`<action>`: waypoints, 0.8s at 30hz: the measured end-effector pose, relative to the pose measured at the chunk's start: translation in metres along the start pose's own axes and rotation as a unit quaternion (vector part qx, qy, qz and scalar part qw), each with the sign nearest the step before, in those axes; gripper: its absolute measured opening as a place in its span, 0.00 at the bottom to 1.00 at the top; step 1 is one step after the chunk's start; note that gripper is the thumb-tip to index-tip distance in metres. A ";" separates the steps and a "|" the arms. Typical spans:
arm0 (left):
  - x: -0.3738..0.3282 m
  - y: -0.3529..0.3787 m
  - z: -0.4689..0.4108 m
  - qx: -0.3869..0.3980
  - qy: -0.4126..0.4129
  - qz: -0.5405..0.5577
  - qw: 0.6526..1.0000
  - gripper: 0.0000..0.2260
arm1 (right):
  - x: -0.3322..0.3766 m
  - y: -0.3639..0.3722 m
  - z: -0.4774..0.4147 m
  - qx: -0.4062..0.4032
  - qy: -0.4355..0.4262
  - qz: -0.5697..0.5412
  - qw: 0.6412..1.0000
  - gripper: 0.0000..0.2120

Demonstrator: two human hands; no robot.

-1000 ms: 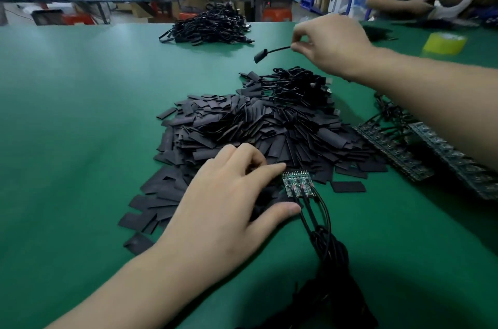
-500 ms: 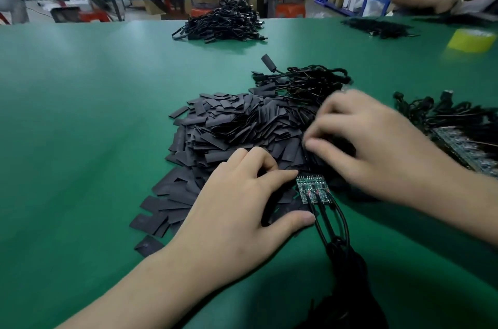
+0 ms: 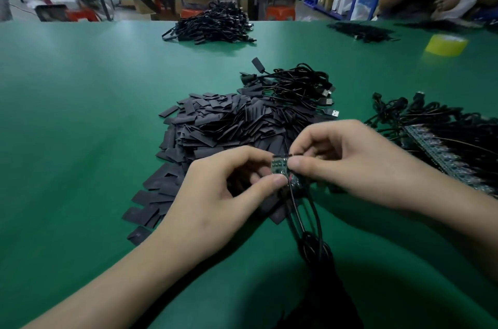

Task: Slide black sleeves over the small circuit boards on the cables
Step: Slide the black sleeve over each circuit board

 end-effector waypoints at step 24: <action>0.014 0.009 0.004 0.104 -0.132 0.271 0.948 0.05 | -0.015 0.031 0.015 0.005 0.014 -0.310 0.951 0.05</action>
Point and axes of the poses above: each hand's wrist, its own z-axis away from the middle knuckle, its own y-axis out of the palm, x = y × z, the point moved 9 cm from there along -z, towards the middle knuckle, and after that the axes turned 14 degrees about -z, right-handed, at the moved point
